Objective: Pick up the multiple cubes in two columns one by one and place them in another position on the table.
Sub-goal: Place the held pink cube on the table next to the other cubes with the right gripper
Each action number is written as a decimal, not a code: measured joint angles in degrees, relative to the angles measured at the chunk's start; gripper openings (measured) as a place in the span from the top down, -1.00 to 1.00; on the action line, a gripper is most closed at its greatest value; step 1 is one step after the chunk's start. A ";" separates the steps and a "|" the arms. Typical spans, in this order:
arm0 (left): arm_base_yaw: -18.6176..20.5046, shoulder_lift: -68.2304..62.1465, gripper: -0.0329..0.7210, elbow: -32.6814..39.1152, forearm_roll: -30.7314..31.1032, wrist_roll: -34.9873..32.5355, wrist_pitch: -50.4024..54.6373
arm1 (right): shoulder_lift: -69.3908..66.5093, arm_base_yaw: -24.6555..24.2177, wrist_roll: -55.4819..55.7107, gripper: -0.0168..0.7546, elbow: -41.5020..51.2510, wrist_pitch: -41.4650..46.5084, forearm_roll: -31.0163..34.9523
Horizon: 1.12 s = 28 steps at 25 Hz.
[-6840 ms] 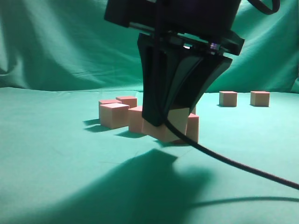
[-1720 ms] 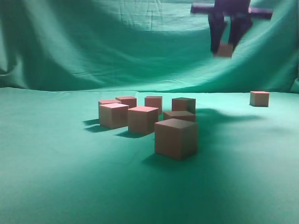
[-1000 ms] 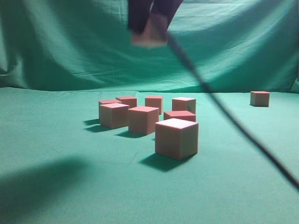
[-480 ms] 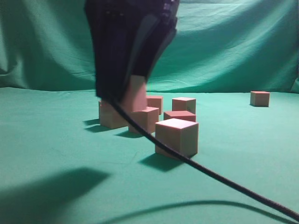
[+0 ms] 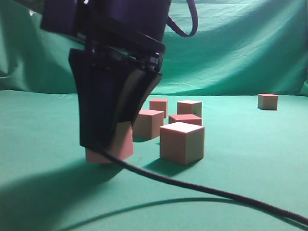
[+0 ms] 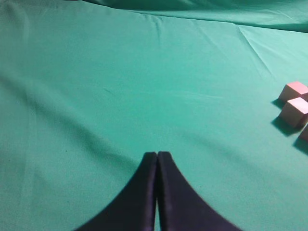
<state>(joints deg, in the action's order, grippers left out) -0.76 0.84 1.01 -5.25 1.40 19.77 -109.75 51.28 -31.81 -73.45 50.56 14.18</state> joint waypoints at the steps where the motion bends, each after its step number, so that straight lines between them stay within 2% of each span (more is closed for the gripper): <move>1: 0.00 0.00 0.91 0.00 0.00 0.00 0.00 | -0.09 0.00 -0.03 0.28 0.00 -0.28 -0.56; 13: 0.00 0.00 0.91 0.00 0.00 0.00 0.00 | -0.09 0.00 0.37 0.28 0.00 -0.54 -6.54; 28: 0.00 0.00 0.91 0.00 0.00 0.00 0.00 | -0.74 0.00 0.86 0.28 -0.11 0.11 -5.92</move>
<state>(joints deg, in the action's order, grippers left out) -0.76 0.84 1.01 -5.25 1.40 19.77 -110.49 51.28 -30.96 -73.55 50.67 8.26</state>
